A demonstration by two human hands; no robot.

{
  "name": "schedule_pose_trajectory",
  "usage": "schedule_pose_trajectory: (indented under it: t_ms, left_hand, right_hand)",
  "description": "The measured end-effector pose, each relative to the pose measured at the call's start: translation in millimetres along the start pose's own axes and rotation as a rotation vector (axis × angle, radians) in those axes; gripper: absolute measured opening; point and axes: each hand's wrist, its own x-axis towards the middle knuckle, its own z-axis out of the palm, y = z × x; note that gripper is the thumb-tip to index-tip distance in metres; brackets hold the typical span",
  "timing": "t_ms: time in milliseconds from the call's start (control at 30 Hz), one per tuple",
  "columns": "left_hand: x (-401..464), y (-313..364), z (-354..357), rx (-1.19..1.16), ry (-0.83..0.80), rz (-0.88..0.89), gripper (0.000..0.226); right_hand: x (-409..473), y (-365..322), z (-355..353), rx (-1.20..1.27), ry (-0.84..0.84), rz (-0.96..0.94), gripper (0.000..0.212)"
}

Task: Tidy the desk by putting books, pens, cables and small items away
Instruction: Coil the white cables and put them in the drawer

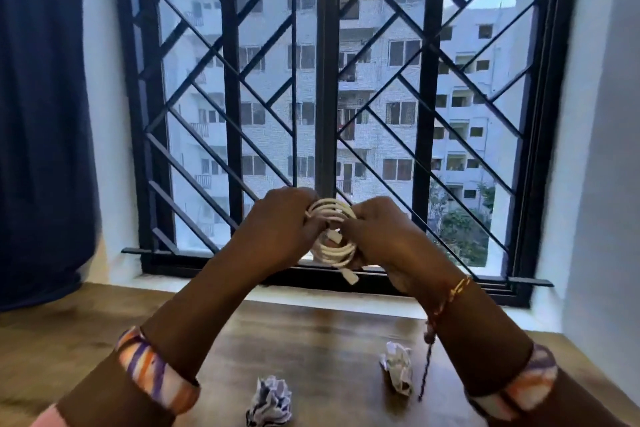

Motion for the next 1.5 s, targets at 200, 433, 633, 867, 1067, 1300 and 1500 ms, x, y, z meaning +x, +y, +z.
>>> schedule_pose_trajectory:
  t_ms: [200,433,633,867,1067,1300,1500]
  left_hand:
    - [-7,-34,0,-0.834,-0.213,-0.256,0.013]
    - [-40,-88,-17,-1.197,-0.157,-0.470,0.017]
    - [-92,-147,-72,-1.229,-0.095,-0.553,0.038]
    - [-164,-191,-130,-1.336,-0.077,-0.554,0.041]
    - [-223,-209,-163,-1.455,0.077,-0.548,0.036]
    - [-273,-202,-164,-0.570,0.305,-0.757,0.025]
    - [-320,-202,-164,0.118,0.316,-0.753,0.021]
  right_hand:
    - [4,2,9,0.331,-0.170,0.149,0.015]
    - [6,-20,54,0.155,-0.362,0.016,0.043]
    - [-4,-62,138,-0.008,-0.472,-0.363,0.034]
    - [-25,-101,213,-0.152,-0.724,-0.715,0.027]
    - [-51,-127,263,0.043,-0.709,-0.778,0.014]
    - [-94,-123,330,0.642,-0.626,0.120,0.018]
    - [-123,-115,375,0.789,-0.767,0.399,0.016]
